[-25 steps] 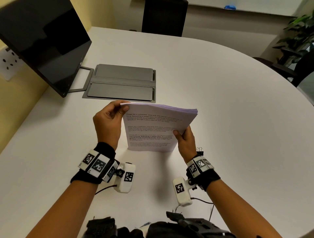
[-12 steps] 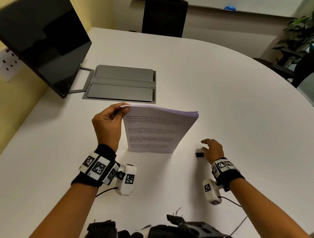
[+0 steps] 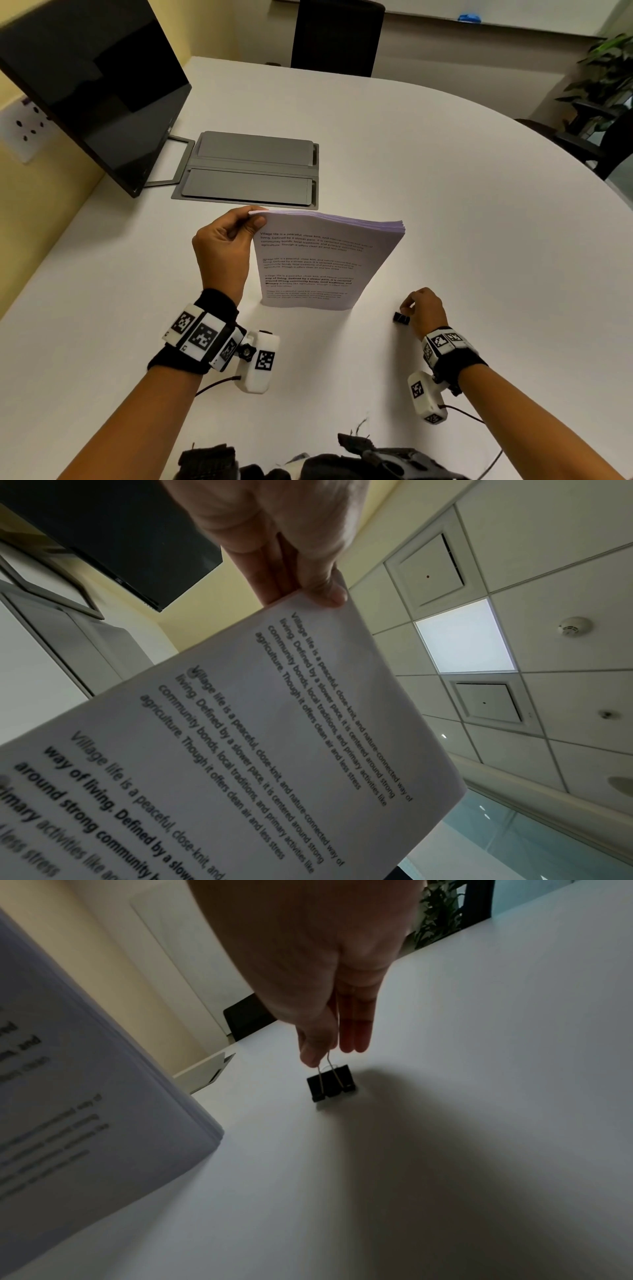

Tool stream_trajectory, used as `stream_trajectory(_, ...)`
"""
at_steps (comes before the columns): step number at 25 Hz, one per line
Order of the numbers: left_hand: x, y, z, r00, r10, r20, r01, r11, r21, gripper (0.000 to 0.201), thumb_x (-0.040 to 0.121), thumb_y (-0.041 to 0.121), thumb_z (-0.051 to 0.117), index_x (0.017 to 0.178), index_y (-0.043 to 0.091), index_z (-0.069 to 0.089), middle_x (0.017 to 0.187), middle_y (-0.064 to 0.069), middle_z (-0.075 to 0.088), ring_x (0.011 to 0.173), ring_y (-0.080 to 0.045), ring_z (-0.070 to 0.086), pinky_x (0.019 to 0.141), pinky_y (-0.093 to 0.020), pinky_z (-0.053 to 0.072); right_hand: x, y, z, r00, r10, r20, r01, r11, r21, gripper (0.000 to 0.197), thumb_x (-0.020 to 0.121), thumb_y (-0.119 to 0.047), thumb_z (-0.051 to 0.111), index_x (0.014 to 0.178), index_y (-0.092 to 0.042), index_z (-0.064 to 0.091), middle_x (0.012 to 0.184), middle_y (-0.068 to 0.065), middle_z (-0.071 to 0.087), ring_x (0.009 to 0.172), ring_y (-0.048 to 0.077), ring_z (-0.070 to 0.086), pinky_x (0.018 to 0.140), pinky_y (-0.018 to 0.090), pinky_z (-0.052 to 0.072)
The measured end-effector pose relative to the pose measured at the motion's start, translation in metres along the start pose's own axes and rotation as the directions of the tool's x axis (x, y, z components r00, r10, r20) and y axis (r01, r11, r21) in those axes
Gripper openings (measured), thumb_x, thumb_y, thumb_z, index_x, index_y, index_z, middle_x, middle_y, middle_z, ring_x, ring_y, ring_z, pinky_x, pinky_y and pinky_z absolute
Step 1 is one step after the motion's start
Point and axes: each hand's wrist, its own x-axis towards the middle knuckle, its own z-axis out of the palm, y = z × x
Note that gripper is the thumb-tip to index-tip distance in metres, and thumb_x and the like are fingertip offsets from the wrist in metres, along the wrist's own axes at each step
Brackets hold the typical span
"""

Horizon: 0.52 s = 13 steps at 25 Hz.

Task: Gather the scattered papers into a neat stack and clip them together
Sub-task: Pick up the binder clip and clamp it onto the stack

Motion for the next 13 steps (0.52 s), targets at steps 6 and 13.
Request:
stream_trajectory(6, -0.002, 0.001, -0.001, 1.000, -0.002, 0.014, 0.002, 1.000, -0.009, 0.015, 0.086, 0.015, 0.062, 0.100, 0.016, 0.068, 0.090, 0.002, 0.069, 0.081, -0.011, 0.065, 0.080, -0.025, 0.056, -0.010, -0.008, -0.014, 0.998, 0.061, -0.014, -0.056, 0.974, 0.218, 0.021, 0.086, 0.006, 0.054, 0.076, -0.012, 0.050, 0.095, 0.021, 0.066, 0.091, 0.036, 0.064, 0.079, 0.039, 0.049)
stream_trajectory(13, -0.002, 0.004, -0.002, 1.000, 0.004, 0.029, -0.004, 1.000, -0.020, 0.013, 0.086, 0.014, 0.063, 0.097, 0.018, 0.068, 0.084, 0.007, 0.068, 0.078, -0.011, 0.064, 0.080, -0.027, 0.056, -0.033, -0.024, -0.041, 0.985, -0.037, -0.167, 0.097, 0.926, 0.365, 0.029, 0.074, -0.008, 0.076, 0.100, -0.003, 0.066, 0.087, 0.009, 0.068, 0.079, 0.023, 0.064, 0.080, 0.028, 0.050)
